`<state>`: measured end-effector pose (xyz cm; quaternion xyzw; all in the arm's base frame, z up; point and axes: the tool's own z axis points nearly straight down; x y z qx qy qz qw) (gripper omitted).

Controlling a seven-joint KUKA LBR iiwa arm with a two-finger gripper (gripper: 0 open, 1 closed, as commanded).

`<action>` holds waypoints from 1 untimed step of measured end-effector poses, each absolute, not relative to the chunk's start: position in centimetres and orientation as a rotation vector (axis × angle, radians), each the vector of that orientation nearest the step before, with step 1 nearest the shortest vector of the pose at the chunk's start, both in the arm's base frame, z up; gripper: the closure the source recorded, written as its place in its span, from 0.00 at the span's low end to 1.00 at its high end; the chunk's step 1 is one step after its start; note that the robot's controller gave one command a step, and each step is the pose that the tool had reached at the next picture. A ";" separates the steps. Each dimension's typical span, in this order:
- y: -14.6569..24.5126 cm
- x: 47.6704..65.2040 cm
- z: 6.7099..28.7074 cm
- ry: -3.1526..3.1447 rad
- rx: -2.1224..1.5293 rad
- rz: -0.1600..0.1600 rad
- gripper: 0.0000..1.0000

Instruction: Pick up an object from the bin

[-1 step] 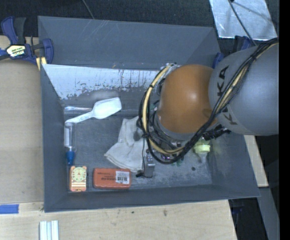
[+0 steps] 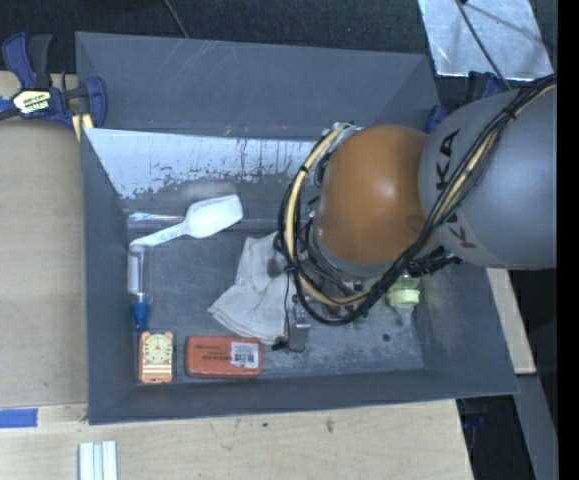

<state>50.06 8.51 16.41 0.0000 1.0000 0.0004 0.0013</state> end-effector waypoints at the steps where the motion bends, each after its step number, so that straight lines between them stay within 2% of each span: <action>1: 8.1 54.8 11.4 3.125 -0.227 0.001 0.00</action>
Offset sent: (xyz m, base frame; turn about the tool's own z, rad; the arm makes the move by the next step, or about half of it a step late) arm 0.0732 -0.0221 -0.0209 -0.4805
